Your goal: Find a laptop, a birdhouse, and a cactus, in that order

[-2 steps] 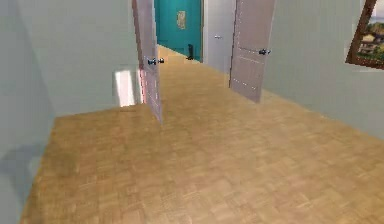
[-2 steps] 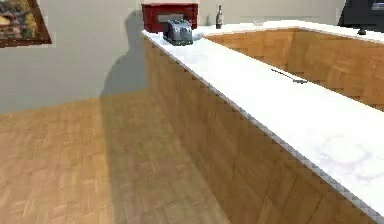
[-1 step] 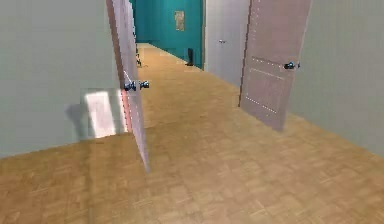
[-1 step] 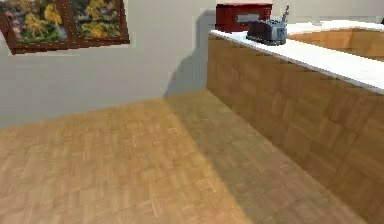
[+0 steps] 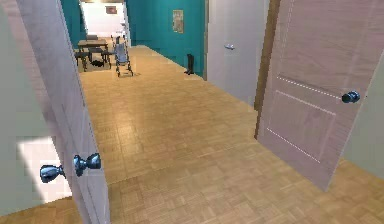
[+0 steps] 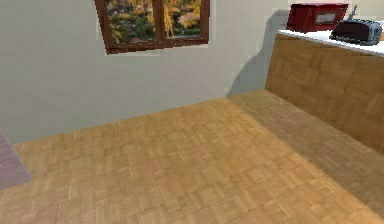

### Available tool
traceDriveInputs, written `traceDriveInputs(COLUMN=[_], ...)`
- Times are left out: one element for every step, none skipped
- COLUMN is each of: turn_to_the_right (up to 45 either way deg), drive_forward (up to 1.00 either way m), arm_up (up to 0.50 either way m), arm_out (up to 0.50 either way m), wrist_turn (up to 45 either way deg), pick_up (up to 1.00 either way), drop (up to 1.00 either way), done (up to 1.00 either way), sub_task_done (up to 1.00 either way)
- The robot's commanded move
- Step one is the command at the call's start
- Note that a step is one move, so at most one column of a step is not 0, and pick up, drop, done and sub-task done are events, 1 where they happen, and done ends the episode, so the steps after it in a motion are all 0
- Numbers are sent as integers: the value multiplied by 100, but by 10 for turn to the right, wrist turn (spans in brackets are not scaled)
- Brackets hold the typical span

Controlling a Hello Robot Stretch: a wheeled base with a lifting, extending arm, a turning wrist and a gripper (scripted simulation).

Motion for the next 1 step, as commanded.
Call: traceDriveInputs(turn_to_the_right=[-60], drive_forward=[0], arm_up=[0], arm_out=[0], wrist_turn=[0], pick_up=[0], drop=[0], done=[0], sub_task_done=[0])
